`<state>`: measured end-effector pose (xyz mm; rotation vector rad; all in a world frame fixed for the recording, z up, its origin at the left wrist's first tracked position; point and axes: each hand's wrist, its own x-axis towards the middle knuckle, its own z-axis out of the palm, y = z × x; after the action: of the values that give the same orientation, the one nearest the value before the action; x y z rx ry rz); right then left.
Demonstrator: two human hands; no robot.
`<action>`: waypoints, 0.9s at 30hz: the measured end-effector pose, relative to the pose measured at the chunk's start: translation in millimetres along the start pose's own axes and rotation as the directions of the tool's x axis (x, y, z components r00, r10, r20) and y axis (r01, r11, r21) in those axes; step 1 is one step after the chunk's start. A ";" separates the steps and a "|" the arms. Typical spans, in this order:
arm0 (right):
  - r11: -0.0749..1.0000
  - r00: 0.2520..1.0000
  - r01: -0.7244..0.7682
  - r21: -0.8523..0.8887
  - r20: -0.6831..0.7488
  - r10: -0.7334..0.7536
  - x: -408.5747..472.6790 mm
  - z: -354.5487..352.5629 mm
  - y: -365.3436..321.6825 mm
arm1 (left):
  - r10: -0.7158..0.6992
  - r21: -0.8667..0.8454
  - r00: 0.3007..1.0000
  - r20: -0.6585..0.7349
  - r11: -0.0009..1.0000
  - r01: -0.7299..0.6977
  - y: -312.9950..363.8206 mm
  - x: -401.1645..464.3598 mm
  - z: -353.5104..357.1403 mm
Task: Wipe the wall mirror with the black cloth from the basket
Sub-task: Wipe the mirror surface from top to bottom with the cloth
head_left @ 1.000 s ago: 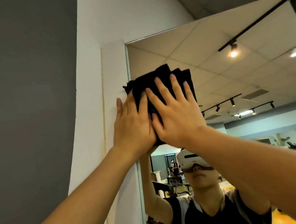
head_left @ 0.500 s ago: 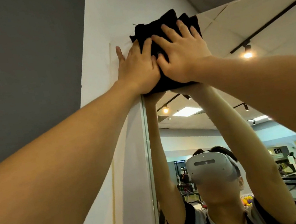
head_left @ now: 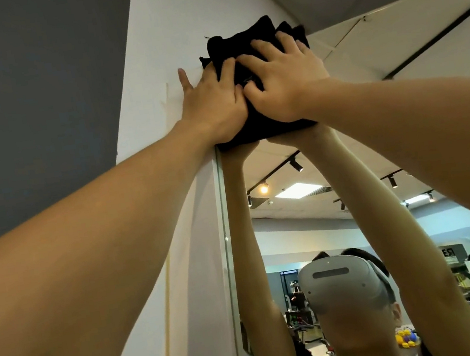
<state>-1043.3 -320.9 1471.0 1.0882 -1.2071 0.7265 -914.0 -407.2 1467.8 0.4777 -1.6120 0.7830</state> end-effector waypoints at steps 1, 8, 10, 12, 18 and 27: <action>1.000 1.000 0.001 -0.003 0.001 -0.001 -0.8 -0.9 1.4 | 0.007 -0.007 1.000 -0.003 1.000 -0.007 1.0 -0.1 0.2; 1.000 1.000 -0.022 -0.008 0.011 0.022 -7.7 -8.6 12.0 | 0.012 -0.125 1.000 0.012 0.992 -0.011 17.8 1.3 1.3; 0.999 0.999 -0.037 -0.014 0.012 0.037 -11.9 -13.9 20.9 | 0.012 -0.131 1.000 0.003 0.991 -0.011 28.0 3.8 3.2; 0.998 0.999 -0.050 -0.023 0.014 0.050 -16.9 -19.3 31.8 | 0.019 -0.100 1.000 -0.003 0.995 -0.019 41.9 6.8 4.8; 0.998 0.997 -0.058 -0.022 0.040 0.059 -32.9 -39.9 73.0 | 0.024 -0.123 1.000 -0.015 0.992 -0.025 90.2 15.2 10.0; 0.998 0.996 -0.062 -0.020 0.067 0.063 -59.7 -73.3 166.4 | 0.027 -0.134 0.999 -0.022 0.991 -0.030 194.0 35.8 20.6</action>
<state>-1181.1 -188.7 1457.8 1.0712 -1.3081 0.7306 -1069.5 -284.5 1458.4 0.3499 -1.6441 0.6933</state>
